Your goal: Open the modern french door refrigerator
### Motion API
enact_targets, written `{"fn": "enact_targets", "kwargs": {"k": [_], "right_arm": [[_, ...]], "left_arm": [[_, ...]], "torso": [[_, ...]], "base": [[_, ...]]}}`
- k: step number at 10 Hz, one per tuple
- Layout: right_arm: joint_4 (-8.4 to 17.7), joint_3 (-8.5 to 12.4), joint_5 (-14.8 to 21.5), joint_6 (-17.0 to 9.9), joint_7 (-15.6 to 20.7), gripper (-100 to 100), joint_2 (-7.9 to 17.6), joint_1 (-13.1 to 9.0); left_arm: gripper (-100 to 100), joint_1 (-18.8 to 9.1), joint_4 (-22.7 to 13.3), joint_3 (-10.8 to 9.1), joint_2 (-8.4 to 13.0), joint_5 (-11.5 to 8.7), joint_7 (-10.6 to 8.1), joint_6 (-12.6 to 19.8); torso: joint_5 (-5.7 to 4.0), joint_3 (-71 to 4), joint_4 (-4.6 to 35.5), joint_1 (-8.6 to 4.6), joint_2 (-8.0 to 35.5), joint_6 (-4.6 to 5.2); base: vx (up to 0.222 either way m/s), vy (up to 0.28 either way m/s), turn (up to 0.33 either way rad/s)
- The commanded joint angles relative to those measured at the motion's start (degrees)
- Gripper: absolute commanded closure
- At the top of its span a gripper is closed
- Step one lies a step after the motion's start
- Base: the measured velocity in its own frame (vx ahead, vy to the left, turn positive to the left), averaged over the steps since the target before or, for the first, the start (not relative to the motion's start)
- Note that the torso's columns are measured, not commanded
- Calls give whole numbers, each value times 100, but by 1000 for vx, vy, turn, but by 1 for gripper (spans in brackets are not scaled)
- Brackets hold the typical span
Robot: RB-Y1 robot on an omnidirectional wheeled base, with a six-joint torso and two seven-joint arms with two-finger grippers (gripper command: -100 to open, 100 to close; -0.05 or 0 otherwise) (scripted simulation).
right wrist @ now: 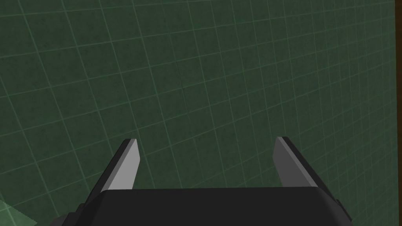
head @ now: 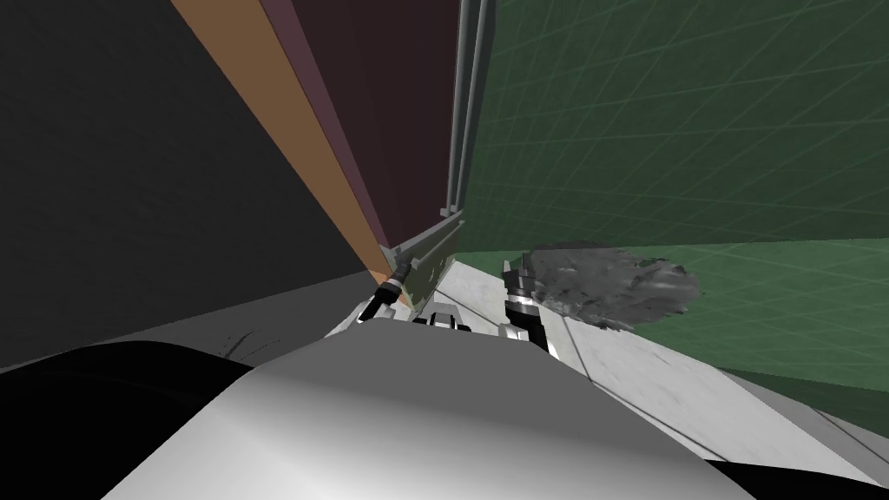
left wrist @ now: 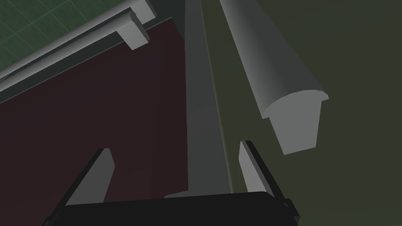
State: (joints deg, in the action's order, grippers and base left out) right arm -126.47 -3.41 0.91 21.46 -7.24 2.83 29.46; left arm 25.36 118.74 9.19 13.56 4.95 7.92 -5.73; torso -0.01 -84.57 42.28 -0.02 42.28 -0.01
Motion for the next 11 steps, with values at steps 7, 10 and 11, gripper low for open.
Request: {"fn": "enact_targets", "kwargs": {"k": [7, 10, 11], "right_arm": [[0, 0, 0, 0, 0, 0, 0, 1], [0, 0, 0, 0, 0, 0, 0, 0], [0, 0, 0, 0, 0, 0, -1, 0]], "left_arm": [[-100, -191, -810, 324, 604, 273, -18, 842], [100, -179, -781, 312, 559, 268, -9, 790], [100, -141, -698, 348, 535, 287, 10, 828]], "torso": [[0, 1, 0, -1, 1, 1], [-1, 2, 1, -5, 2, 1], [2, 0, -6, 1, -4, -1]], "base": [[-7, 40, -100], [-1, 5, -5], [-33, -113, 2]]}}
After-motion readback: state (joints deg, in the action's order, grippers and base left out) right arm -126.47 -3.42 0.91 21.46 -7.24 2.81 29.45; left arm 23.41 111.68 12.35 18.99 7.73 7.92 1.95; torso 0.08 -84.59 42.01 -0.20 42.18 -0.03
